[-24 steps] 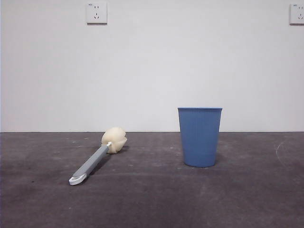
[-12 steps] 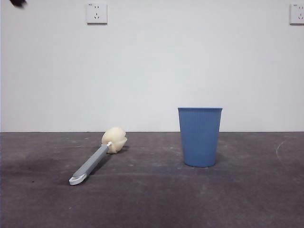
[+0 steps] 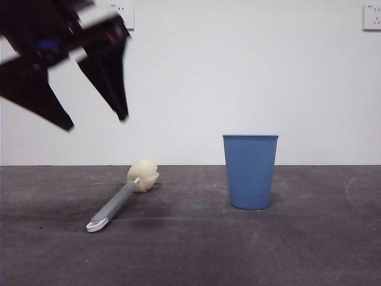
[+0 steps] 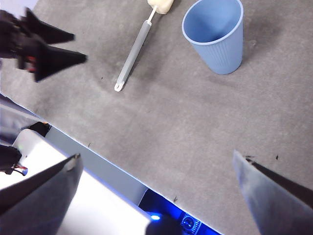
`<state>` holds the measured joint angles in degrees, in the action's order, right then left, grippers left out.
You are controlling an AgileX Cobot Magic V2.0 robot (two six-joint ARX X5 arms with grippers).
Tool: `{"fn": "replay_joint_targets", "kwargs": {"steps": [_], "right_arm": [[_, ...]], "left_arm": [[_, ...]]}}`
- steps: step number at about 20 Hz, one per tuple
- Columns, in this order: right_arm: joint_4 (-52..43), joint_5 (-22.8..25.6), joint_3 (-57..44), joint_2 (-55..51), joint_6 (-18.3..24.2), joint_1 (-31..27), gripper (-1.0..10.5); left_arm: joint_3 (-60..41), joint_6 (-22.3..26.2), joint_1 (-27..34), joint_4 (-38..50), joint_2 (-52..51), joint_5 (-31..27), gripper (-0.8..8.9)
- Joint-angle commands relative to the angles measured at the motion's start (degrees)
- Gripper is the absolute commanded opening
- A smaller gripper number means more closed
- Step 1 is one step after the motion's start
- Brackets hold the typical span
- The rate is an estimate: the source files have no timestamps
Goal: Pick up the cup brush,pick up the cup,insert the brush into the cup,clean the cup,put the cup brush back,put the cup back to the fixed position on the table
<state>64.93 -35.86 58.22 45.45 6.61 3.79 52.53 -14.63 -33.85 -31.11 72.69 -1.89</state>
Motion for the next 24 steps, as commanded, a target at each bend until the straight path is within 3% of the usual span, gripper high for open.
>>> {"fn": "replay_joint_targets", "kwargs": {"steps": [1,11,15,24], "right_arm": [[-0.17,-0.2,0.07,-0.07,-0.83,0.13,5.7],[-0.17,-0.17,0.07,-0.09,-1.77,0.13,5.7],[-0.42,-0.15,0.07,-0.07,-1.9,0.13,5.7],[-0.66,-0.11,0.07,-0.09,-2.29,0.13,5.7]], "left_arm": [[0.07,-2.36,-0.68,1.99,4.96,-1.42,4.69],[0.07,-6.32,-0.94,9.35,20.17,-4.13,4.69],[0.07,-6.45,-0.96,9.73,21.05,-7.13,4.67],[0.07,-8.37,-2.19,9.62,23.17,-7.13,4.45]]}}
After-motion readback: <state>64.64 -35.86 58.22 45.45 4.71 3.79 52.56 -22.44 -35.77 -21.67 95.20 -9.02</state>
